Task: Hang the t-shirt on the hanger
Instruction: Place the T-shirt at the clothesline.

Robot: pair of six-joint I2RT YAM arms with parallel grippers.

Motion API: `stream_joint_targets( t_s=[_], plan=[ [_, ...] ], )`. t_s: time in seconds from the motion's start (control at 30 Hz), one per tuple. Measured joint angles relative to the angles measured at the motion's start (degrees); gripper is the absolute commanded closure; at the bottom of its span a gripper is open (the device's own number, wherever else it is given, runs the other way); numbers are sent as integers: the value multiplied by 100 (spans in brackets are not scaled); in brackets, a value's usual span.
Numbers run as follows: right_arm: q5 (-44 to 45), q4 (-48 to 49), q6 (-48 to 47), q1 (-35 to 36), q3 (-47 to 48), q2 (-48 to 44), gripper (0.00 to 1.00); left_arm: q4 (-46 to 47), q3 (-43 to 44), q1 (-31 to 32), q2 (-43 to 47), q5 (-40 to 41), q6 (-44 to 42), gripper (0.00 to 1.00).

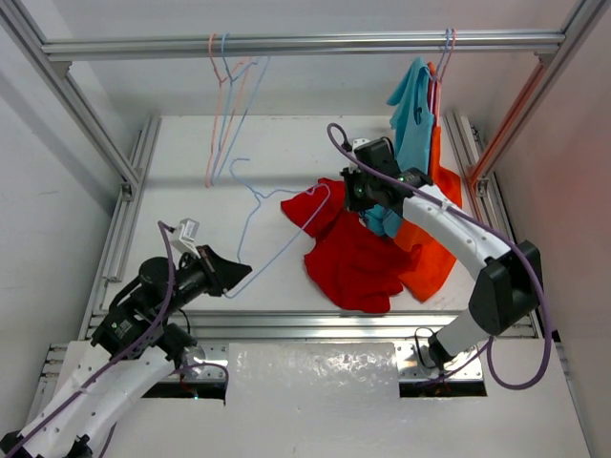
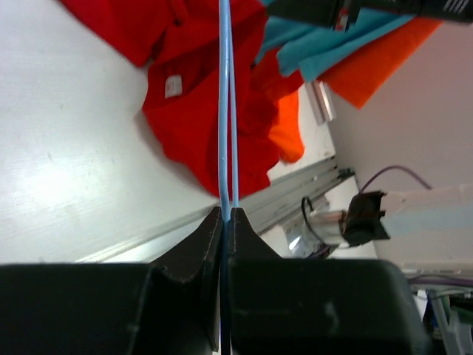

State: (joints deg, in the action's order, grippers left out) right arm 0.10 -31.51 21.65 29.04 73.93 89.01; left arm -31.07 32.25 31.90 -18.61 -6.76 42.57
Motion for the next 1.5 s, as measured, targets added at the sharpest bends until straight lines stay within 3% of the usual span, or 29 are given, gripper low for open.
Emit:
stream_joint_targets(
  t_s=[0.37,0.57,0.8,1.27,1.5],
  plan=[
    [315,101,2,-83,439,710,100,-1259,98,0,-57,-330,-214,100],
    [293,151,7,-85,573,793,100,-1469,258,0,-52,-313,-302,100],
    [66,192,33,-85,573,793,100,-1340,234,0,-153,-356,-306,100],
    [-789,306,245,-85,507,579,100,-101,-214,0,-376,-509,-111,100],
    [-1073,422,343,-85,350,101,100,-35,-348,0,-400,17,2,100]
  ],
)
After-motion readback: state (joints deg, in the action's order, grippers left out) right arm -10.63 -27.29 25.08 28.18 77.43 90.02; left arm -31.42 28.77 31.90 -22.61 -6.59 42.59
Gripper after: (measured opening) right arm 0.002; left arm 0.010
